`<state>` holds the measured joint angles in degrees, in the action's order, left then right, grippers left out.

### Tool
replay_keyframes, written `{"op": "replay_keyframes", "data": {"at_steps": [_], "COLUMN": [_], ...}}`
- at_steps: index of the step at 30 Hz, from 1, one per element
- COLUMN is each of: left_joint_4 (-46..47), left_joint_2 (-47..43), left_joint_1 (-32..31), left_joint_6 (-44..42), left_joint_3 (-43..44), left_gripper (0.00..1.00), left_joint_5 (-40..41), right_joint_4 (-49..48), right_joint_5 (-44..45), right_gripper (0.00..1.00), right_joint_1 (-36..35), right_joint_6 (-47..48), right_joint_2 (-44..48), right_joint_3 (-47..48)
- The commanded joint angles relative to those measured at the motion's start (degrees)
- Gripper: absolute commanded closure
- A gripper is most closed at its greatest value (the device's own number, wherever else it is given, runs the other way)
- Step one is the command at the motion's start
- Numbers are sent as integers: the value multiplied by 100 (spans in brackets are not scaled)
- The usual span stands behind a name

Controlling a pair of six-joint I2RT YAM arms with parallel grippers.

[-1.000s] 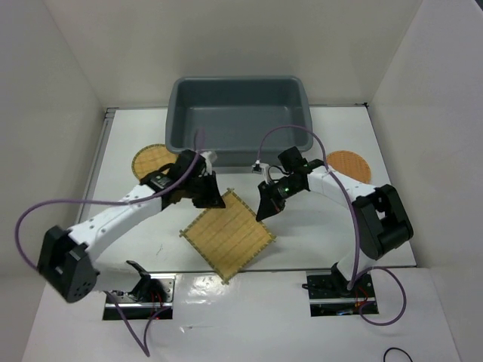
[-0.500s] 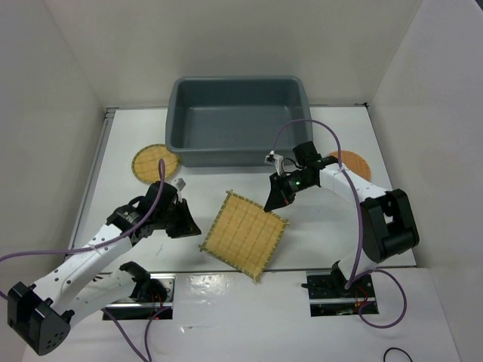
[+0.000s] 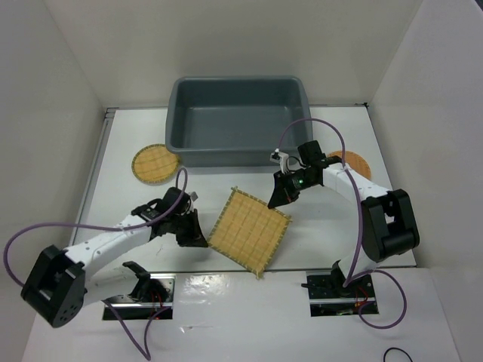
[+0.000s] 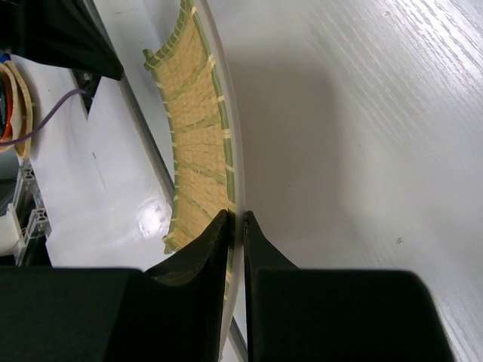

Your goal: Place the mixed dishes into the plastic bin

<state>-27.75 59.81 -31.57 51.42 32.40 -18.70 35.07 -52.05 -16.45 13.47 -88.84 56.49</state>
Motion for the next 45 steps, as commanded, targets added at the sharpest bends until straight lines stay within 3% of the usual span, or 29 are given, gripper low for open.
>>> {"op": "replay_keyframes", "data": {"at_steps": [1, 11, 19, 25, 33, 36, 37, 38, 42, 45], "left_joint_4": [533, 1315, 2176, 2300, 2537, 2590, 2590, 2590, 2590, 2223], "left_joint_2": [548, 2094, 3000, 3704, 3994, 4056, 4056, 4056, 4056, 3819], "left_joint_1": [37, -173, -428, -481, -481, -481, -481, -481, -481, -481], "left_joint_6": [-18, -71, 114, -8, -62, -62, -62, -62, -115, -228], "left_joint_3": [-120, 231, 284, 469, 521, 521, 521, 574, 626, 749], "left_gripper": [100, 100, 100, 100, 100, 100, 100, 100, 100, 100], "left_joint_5": [-179, -134, -301, -354, -459, -459, -459, -459, -459, -398], "right_joint_4": [-352, -404, -352, -299, -246, -246, -246, -246, -246, -185], "right_joint_5": [55, 108, -349, -674, -912, -912, -912, -964, -904, -763], "right_gripper": [100, 100, 100, 88, 53, 49, 50, 64, 100, 100], "right_joint_1": [89, 247, 247, 247, 247, 195, 195, 195, 195, 195], "right_joint_6": [-38, -91, -91, -91, -91, -91, -91, -91, -91, -160], "right_joint_2": [235, 130, -2, -55, -160, -213, -213, -265, -266, -73], "right_joint_3": [-33, -33, -85, -138, -191, -191, -191, -191, -244, -191]}}
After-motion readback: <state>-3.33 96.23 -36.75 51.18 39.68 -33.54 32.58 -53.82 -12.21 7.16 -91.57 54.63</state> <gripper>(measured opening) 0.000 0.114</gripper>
